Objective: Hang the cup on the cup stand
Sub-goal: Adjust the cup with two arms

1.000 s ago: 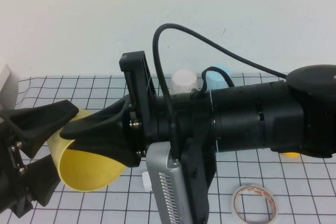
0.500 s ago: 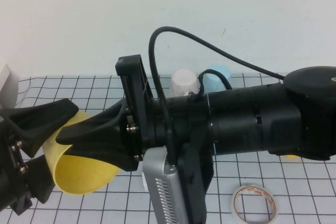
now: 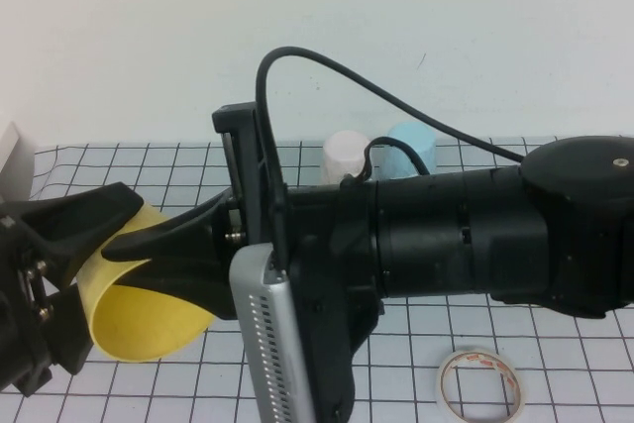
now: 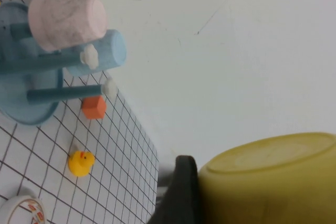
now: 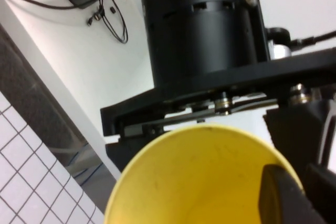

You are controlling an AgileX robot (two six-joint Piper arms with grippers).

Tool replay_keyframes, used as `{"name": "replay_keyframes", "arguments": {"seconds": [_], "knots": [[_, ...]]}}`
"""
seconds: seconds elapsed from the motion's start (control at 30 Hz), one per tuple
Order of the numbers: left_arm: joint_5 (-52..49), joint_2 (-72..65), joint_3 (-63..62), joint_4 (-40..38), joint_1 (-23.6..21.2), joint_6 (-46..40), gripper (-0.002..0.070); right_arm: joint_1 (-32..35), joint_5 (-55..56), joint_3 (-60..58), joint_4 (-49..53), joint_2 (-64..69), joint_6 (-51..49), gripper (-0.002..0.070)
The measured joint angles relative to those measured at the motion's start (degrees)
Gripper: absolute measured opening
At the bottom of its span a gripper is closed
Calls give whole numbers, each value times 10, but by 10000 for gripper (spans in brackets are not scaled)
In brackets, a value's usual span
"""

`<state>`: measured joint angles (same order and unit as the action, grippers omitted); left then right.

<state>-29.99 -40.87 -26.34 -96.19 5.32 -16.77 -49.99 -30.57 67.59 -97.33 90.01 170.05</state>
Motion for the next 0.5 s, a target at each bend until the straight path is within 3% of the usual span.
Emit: {"name": "replay_keyframes", "arguments": {"seconds": [0.33,0.43,0.5], "knots": [[18,0,0,0,1,-1,599,-1,20,0,-1,0,-55,72],[24,0,0,0,1,-1,587,-1,25,0,-2,0,-69,116],[19,0,0,0,1,-4,569,0,51,0,-4,3,-77,188]]}}
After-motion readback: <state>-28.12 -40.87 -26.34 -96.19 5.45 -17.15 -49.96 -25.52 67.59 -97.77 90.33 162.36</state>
